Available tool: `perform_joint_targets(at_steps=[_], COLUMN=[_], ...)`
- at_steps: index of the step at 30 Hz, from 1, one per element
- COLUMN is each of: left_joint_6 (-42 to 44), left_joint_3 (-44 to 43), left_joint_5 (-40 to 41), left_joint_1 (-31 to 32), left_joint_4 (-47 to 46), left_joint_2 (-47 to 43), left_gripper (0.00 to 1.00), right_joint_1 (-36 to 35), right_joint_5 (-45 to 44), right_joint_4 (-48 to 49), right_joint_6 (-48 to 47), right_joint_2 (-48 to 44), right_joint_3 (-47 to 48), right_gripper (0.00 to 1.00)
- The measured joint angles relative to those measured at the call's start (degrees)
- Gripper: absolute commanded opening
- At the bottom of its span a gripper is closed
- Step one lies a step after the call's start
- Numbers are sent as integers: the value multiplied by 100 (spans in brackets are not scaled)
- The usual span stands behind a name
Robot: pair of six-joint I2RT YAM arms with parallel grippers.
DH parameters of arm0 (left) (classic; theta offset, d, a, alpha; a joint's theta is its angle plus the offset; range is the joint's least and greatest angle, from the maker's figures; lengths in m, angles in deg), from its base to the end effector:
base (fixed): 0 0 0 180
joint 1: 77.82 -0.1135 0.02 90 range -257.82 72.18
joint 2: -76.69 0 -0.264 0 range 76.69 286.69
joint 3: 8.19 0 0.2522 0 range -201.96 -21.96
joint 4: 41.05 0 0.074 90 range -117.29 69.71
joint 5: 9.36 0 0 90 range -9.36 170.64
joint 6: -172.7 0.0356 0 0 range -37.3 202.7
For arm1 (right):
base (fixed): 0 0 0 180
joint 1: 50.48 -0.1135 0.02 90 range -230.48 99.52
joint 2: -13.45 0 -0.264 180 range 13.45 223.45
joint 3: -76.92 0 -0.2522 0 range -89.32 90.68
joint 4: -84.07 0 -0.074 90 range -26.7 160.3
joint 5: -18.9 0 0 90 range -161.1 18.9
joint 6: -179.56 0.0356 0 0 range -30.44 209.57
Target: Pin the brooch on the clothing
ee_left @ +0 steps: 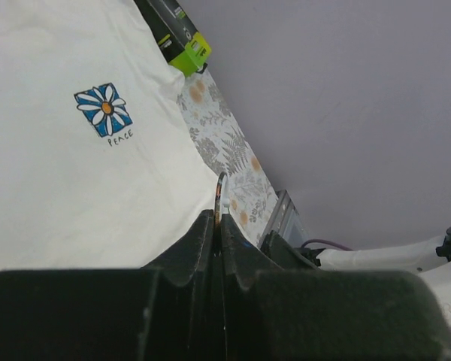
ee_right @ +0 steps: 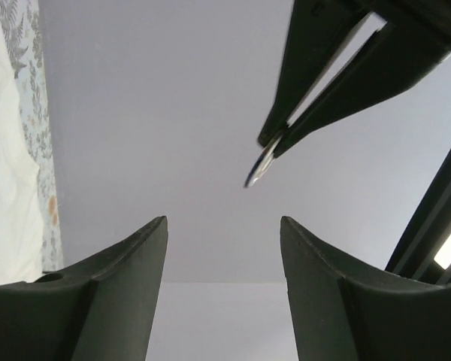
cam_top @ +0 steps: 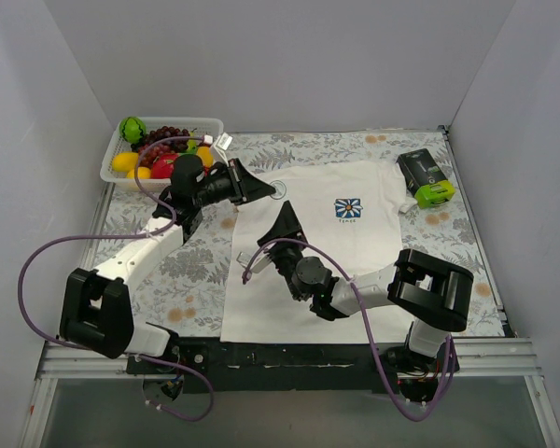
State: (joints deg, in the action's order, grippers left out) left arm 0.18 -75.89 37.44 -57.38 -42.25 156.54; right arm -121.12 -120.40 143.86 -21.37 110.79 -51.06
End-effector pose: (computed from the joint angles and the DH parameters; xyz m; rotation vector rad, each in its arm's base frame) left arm 0.2896 -0.1339 0.3013 -0.4867 2.1168 -1.8419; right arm 0.1333 0.2979 0.2203 -1.3079 0.7507 -1.1358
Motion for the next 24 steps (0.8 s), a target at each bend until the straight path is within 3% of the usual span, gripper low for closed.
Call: perform_joint_targets(at_steps=[9,16,24], left_joint_6=[232,236,343], left_joint_3=[-367,-367,-367], left_joint_5=[662,1010,1126], left_joint_1=[-26,-129,-264], left_joint_4=[358,446,468], left_joint_2=[-481,-920,-1471], left_gripper=[0,0,0], right_joint_1=[0,7,533], right_joint_5=[-656,-826,365], right_joint_4=[-15,-164,-2806], right_joint_6=[1060,3110,6658], right_joint_2=[-11,-549,-1888], right_joint_3=[4,15,439], right_gripper=[76,82,87])
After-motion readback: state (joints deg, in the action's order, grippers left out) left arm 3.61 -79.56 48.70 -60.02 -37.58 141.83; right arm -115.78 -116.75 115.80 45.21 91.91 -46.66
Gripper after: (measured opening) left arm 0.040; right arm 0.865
